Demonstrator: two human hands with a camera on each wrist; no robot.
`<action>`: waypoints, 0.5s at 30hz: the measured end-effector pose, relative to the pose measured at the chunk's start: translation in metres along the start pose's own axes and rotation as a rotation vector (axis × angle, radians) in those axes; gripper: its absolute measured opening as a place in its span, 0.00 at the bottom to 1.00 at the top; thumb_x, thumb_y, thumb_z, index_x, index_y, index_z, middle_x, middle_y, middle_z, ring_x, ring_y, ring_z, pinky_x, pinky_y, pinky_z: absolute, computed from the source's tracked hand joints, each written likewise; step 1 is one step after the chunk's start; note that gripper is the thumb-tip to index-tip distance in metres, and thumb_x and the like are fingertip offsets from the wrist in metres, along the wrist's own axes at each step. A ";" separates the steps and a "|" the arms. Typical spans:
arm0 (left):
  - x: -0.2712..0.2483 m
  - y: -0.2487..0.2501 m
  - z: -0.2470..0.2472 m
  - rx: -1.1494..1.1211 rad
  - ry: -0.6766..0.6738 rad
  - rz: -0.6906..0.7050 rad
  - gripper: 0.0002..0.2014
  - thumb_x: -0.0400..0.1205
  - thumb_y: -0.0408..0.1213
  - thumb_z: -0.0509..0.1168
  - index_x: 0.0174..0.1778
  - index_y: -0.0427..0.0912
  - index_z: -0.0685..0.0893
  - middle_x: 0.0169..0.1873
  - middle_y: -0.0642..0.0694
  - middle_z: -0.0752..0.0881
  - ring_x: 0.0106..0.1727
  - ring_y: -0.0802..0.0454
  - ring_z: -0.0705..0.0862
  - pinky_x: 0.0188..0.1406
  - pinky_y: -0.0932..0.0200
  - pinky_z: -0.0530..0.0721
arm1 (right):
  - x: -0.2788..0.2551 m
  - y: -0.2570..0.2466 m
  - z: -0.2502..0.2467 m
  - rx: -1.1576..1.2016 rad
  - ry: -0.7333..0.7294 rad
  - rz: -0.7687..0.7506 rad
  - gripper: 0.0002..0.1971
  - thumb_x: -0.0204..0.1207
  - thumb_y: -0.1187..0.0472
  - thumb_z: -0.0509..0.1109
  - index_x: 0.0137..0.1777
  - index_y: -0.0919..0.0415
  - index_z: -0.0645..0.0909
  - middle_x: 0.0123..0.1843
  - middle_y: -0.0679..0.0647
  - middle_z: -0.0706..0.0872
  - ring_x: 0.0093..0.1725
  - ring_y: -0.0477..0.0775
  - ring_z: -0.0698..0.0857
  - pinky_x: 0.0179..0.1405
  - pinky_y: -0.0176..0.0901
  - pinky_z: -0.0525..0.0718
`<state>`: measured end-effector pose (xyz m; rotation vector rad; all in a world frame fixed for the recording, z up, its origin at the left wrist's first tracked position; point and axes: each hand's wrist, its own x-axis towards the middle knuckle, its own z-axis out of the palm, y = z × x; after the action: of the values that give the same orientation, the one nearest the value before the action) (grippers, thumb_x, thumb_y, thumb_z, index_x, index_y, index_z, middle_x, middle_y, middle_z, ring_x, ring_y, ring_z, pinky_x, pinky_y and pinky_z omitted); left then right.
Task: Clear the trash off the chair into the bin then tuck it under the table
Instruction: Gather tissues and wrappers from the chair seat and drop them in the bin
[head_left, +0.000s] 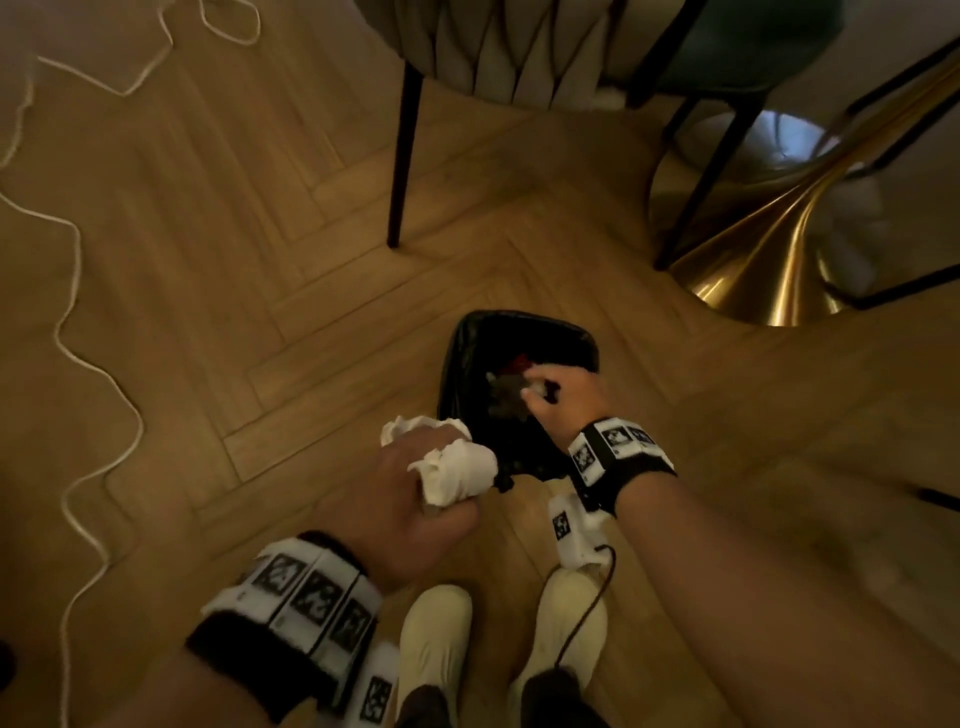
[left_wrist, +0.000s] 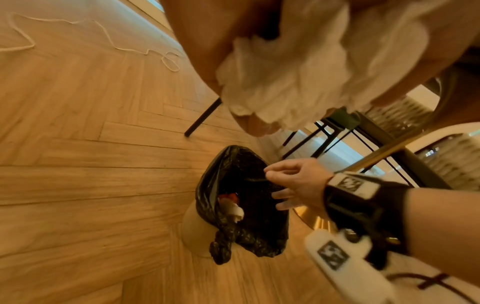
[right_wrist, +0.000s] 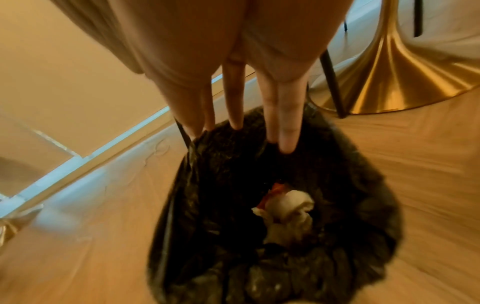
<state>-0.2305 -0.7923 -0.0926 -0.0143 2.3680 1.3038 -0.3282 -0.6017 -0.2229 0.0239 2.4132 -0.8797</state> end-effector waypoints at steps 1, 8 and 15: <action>0.013 0.003 0.005 0.046 -0.043 0.008 0.22 0.66 0.54 0.60 0.48 0.42 0.82 0.47 0.45 0.84 0.51 0.49 0.80 0.54 0.48 0.80 | -0.015 0.002 -0.008 0.048 0.037 0.007 0.11 0.75 0.55 0.70 0.56 0.53 0.85 0.57 0.55 0.88 0.55 0.56 0.86 0.58 0.51 0.85; 0.141 -0.020 0.073 0.239 -0.342 -0.263 0.31 0.67 0.54 0.69 0.68 0.59 0.70 0.66 0.50 0.76 0.59 0.49 0.79 0.58 0.52 0.80 | -0.140 0.087 -0.055 0.163 -0.008 0.269 0.06 0.75 0.60 0.71 0.39 0.47 0.83 0.38 0.45 0.87 0.38 0.46 0.85 0.43 0.44 0.86; 0.205 -0.044 0.097 0.691 -0.521 -0.277 0.50 0.65 0.59 0.75 0.77 0.57 0.54 0.81 0.46 0.54 0.76 0.38 0.66 0.70 0.39 0.74 | -0.234 0.151 -0.061 0.317 0.033 0.519 0.11 0.53 0.30 0.76 0.35 0.22 0.80 0.36 0.21 0.85 0.38 0.28 0.85 0.39 0.15 0.76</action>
<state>-0.3710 -0.6981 -0.2497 0.1764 2.1270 0.2683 -0.1316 -0.4066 -0.1525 0.7516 2.1125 -0.9952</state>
